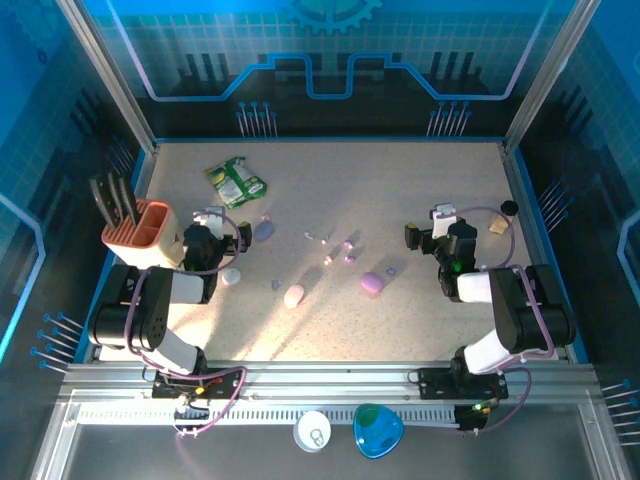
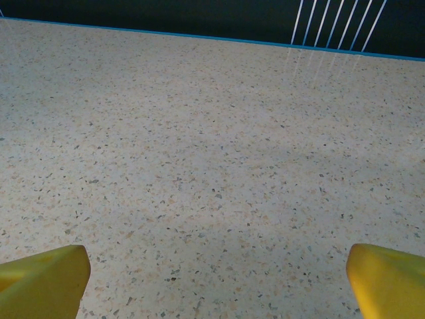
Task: Insert the wireless bluetooth earbuds into the charging case
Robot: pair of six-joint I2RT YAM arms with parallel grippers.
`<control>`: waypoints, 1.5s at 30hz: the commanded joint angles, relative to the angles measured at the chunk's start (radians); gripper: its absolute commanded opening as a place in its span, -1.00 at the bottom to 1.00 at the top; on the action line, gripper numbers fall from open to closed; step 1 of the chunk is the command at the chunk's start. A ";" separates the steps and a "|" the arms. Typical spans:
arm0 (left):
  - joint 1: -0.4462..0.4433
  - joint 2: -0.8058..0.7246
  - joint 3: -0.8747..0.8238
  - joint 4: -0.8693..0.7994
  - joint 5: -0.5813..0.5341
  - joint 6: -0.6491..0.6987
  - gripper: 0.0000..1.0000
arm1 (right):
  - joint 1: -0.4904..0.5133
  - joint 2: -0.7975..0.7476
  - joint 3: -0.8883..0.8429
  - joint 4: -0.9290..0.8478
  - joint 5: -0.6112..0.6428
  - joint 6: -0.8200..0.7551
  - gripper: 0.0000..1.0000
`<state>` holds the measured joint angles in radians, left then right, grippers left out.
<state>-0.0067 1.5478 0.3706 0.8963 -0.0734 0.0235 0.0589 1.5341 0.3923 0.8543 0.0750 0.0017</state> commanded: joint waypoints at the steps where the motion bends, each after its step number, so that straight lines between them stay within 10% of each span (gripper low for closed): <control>1: 0.002 0.007 0.015 0.024 0.017 -0.016 0.99 | 0.010 0.008 0.007 0.038 0.015 -0.012 1.00; 22: -0.109 -0.243 0.009 -0.151 -0.143 0.078 0.98 | 0.040 -0.202 0.011 -0.144 0.032 -0.037 1.00; 33: -0.408 -0.427 0.187 -0.680 -0.234 0.054 0.98 | 0.115 -0.474 0.170 -0.754 -0.143 0.182 1.00; 45: -0.699 -0.411 0.359 -1.295 -0.228 -0.254 0.95 | 0.367 -0.523 0.040 -0.755 -0.176 0.442 1.00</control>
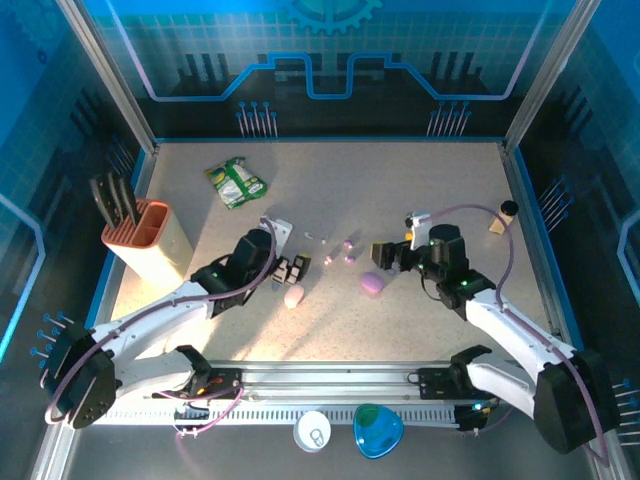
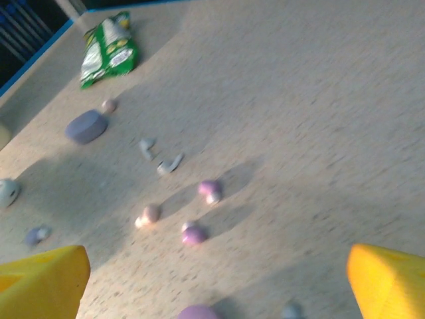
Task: Insert the wireless bluetooth earbuds into the charging case
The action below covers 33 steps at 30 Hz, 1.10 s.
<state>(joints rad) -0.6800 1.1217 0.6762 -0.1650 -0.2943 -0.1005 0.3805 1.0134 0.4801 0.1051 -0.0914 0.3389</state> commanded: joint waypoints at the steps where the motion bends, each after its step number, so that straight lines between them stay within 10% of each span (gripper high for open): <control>1: -0.034 0.022 0.062 -0.271 -0.001 -0.157 0.95 | 0.059 0.000 -0.060 -0.007 -0.006 0.128 1.00; 33: -0.104 0.364 0.124 -0.319 0.179 -0.219 0.13 | 0.103 -0.021 -0.123 -0.055 0.051 0.179 1.00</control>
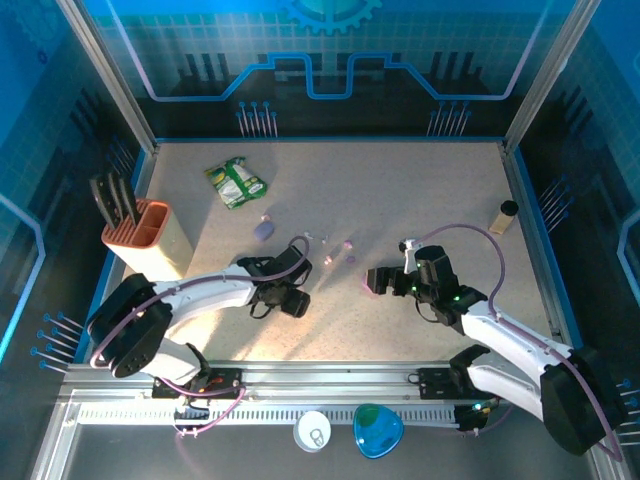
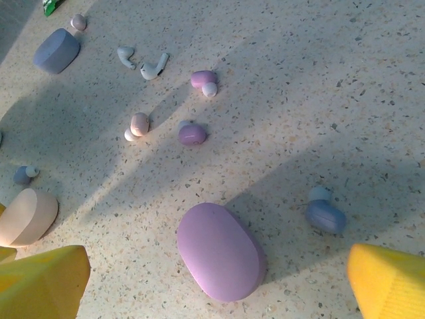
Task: Insert the wireless bluetooth earbuds into the charging case
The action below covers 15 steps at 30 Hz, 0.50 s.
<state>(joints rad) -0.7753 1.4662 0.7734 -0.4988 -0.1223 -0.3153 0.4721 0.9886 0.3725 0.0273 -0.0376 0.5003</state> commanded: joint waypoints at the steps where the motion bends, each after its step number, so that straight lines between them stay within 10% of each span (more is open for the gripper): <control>1: -0.007 0.027 0.026 0.018 0.004 -0.004 0.11 | 0.013 0.003 -0.018 0.023 0.001 0.022 1.00; 15: -0.009 0.010 0.018 0.081 -0.003 0.035 -0.27 | 0.011 -0.066 0.005 -0.068 -0.040 0.013 1.00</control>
<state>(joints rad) -0.7757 1.5169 0.7902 -0.4519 -0.1261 -0.3115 0.4721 0.9447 0.3599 0.0051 -0.0460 0.5091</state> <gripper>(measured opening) 0.367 0.999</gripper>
